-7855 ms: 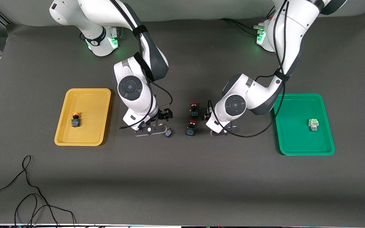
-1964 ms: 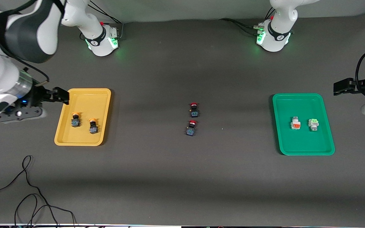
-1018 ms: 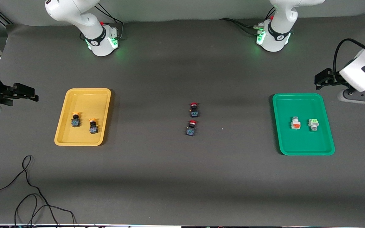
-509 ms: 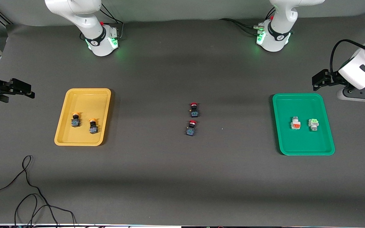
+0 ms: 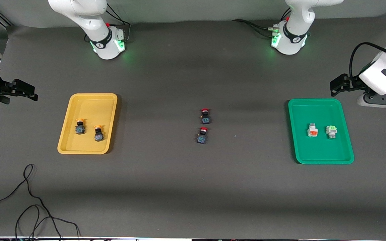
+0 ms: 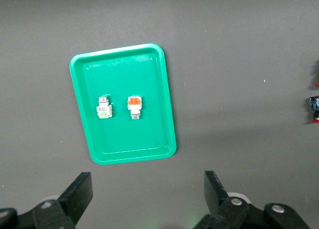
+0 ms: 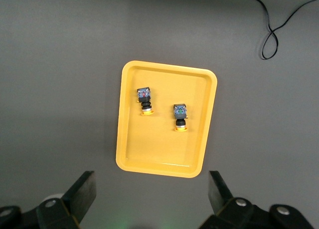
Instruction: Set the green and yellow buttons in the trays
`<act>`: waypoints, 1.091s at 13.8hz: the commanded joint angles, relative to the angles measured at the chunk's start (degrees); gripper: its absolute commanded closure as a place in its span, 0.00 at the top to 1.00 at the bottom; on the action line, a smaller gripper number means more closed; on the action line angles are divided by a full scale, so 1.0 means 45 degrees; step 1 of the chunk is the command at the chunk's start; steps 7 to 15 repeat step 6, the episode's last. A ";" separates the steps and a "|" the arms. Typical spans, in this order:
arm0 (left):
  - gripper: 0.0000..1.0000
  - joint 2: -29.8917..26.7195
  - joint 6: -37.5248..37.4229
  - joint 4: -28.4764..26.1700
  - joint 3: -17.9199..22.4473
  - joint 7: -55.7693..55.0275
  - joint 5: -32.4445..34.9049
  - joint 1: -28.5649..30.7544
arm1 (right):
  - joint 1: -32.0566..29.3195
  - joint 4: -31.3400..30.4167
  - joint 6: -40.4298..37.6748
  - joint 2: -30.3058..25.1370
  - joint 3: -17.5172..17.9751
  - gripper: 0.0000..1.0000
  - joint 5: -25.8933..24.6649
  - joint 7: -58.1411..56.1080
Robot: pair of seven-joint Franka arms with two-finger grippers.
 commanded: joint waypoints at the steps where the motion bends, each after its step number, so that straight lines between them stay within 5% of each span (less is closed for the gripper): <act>1: 1.00 -0.0263 -0.0069 -0.0271 0.0086 -0.0143 -0.0175 0.0030 | -0.0094 0.0121 0.0126 -0.0033 0.0137 1.00 -0.0283 0.0369; 15: 1.00 -0.0263 -0.0011 -0.0271 0.0087 -0.0143 -0.0175 0.0011 | -0.0094 0.0181 0.0087 -0.0013 0.0118 1.00 -0.0224 0.0408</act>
